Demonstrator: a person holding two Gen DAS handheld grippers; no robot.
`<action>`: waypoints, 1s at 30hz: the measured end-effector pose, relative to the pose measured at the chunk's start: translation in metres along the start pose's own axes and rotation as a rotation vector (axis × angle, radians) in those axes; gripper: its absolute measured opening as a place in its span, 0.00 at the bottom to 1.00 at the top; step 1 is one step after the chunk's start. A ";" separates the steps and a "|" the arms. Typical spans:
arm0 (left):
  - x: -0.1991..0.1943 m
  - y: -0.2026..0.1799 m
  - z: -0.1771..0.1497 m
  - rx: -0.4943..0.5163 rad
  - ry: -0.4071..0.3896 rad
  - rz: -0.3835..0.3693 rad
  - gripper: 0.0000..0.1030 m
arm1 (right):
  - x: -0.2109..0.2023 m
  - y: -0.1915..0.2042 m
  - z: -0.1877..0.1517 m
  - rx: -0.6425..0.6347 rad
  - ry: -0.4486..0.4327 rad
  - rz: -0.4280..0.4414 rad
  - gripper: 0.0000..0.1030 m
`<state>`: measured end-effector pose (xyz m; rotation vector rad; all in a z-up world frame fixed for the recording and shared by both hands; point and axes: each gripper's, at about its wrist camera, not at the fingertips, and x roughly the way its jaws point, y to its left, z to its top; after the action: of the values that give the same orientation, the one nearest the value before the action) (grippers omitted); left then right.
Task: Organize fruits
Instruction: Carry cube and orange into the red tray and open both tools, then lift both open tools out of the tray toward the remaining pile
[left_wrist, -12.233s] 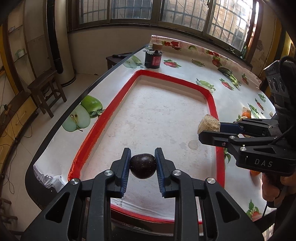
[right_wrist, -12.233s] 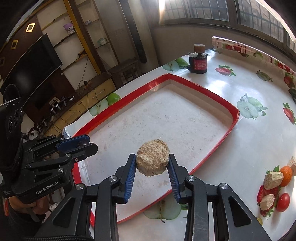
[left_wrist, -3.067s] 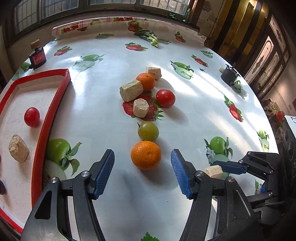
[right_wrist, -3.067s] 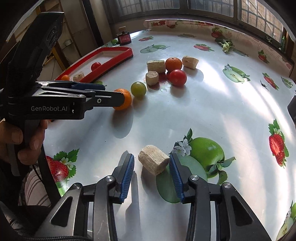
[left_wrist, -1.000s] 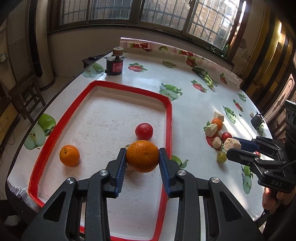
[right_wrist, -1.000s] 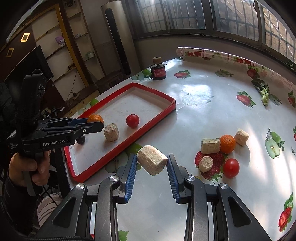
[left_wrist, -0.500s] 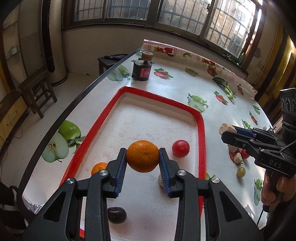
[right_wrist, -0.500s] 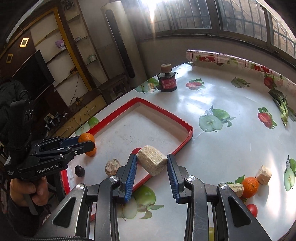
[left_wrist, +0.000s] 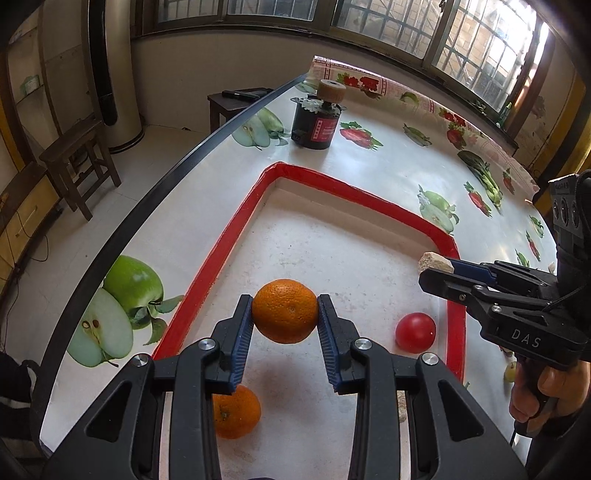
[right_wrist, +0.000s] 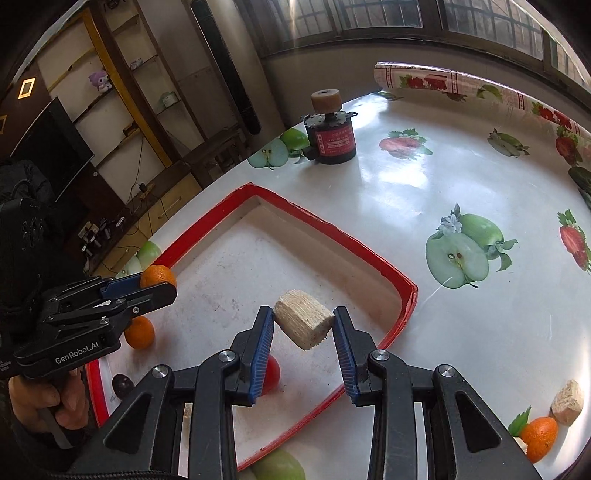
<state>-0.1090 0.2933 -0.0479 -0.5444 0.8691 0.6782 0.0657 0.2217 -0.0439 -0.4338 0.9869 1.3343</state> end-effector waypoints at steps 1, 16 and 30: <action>0.002 0.000 -0.001 0.001 0.006 0.003 0.31 | 0.004 0.000 0.000 -0.001 0.006 -0.001 0.33; 0.012 0.006 -0.005 -0.040 0.066 0.029 0.43 | 0.020 0.004 -0.001 -0.042 0.039 -0.028 0.47; -0.024 -0.014 -0.017 -0.019 0.006 0.027 0.43 | -0.053 0.003 -0.022 -0.025 -0.064 -0.031 0.52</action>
<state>-0.1179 0.2652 -0.0348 -0.5525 0.8783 0.7104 0.0585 0.1736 -0.0136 -0.4213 0.9081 1.3262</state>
